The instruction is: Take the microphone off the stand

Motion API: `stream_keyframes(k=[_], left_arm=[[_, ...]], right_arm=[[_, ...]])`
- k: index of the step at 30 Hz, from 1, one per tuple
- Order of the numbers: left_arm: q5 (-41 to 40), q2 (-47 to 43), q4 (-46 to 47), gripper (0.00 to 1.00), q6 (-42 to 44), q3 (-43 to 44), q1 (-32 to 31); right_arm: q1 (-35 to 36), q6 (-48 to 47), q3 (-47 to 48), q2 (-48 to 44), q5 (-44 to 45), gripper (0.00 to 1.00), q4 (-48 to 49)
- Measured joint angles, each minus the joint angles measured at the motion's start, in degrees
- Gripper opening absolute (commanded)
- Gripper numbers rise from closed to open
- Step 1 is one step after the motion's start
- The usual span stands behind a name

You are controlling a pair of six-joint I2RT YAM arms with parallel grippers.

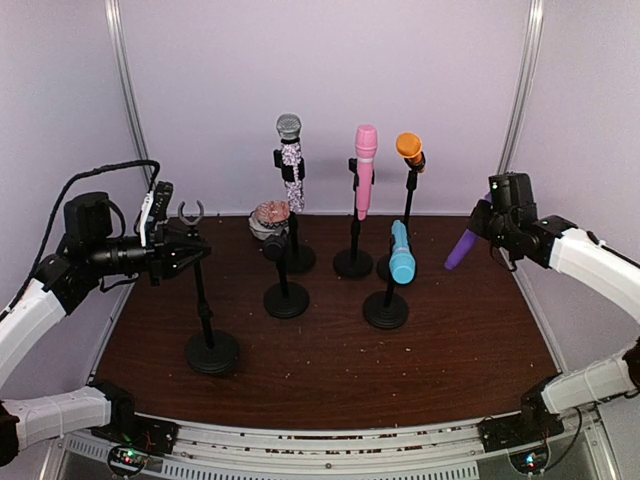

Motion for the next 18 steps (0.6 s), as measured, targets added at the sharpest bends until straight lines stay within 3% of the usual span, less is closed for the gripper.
stream_keyframes(k=[8, 16, 18], left_arm=[[1.01, -0.35, -0.22, 0.00, 0.22, 0.09, 0.00], [1.51, -2.29, 0.02, 0.00, 0.52, -0.37, 0.00], [1.51, -2.49, 0.33, 0.00, 0.55, -0.90, 0.00]], right_arm=[[-8.22, 3.82, 3.61, 16.13, -19.41, 0.00, -6.25], [-12.83, 4.28, 18.69, 32.30, -26.99, 0.00, -10.29], [-13.05, 4.76, 21.11, 35.65, -27.28, 0.05, -10.75]])
